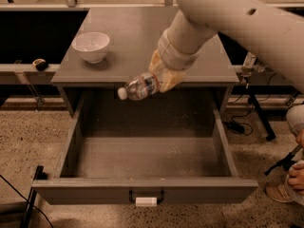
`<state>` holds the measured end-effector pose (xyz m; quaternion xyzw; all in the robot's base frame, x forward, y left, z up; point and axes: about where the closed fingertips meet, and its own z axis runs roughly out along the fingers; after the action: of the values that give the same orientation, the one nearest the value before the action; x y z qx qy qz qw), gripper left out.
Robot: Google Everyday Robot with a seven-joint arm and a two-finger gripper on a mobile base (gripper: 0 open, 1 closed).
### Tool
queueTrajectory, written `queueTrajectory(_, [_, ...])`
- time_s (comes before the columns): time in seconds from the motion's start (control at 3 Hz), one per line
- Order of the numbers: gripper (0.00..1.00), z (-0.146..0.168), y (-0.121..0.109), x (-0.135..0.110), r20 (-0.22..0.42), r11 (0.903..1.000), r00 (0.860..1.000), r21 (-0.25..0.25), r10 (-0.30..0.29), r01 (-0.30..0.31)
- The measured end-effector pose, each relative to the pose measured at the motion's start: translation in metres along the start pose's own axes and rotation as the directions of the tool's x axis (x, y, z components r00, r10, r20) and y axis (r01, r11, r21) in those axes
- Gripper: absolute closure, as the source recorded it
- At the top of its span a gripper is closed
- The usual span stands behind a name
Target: Place water bottle into top drawer
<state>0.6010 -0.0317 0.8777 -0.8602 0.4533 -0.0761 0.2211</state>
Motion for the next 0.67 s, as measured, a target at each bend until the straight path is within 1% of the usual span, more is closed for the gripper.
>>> queueTrajectory(0.33, [1.00,0.0157,0.0322,-0.0196,0.008,0.9953,1.000,-0.092,-0.028,0.029])
queueTrajectory(0.67, [1.00,0.0253,0.0393,-0.0195,0.026,0.9942,1.000,-0.106,-0.017,0.019])
